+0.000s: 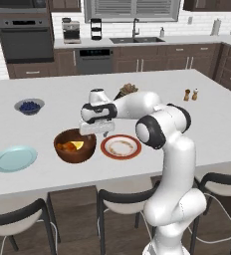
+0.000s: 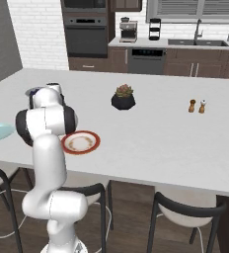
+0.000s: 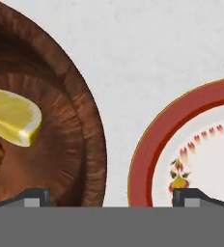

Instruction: Pick the chicken drumstick and lemon wedge from their plates and place them in the bowl. Then put the bowl in the fridge.

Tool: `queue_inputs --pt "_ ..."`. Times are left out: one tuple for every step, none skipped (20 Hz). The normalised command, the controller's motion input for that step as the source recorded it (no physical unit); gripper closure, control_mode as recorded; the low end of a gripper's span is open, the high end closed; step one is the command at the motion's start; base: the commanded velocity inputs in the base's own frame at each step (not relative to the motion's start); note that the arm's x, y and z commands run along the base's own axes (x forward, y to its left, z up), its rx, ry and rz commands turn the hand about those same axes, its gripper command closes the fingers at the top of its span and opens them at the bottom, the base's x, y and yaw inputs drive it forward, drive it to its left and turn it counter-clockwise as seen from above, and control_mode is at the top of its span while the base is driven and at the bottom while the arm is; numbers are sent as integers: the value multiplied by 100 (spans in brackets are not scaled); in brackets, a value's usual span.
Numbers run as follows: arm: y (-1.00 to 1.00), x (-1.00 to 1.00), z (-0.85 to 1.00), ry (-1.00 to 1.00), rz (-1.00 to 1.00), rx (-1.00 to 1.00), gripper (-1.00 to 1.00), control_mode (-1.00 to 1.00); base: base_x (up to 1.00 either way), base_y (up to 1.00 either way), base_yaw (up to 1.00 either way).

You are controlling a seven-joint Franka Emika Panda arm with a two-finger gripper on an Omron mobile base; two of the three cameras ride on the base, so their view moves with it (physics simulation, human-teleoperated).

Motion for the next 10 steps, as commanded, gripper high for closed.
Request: queue_inputs --pt "0 79 -6 0 -34 0 -100 -100 0 0 0" --pt "9 63 -2 0 -34 0 -100 -100 0 0 0" --pt "14 52 -13 0 -33 0 -100 -100 0 0 0" --pt "29 24 -19 0 -31 0 -100 -100 0 0 0" --pt "30 17 -30 0 -30 0 -100 -100 0 0 0" --pt "21 19 -24 0 -29 0 -100 -100 0 0 0" --pt "24 19 -20 0 -28 0 -100 -100 0 0 0" --pt "24 5 -18 0 -27 0 -100 -100 0 0 0" --pt "25 0 -20 0 -26 0 -100 -100 0 0 0" --pt "26 0 -24 1 -25 0 -100 -100 0 0 0"
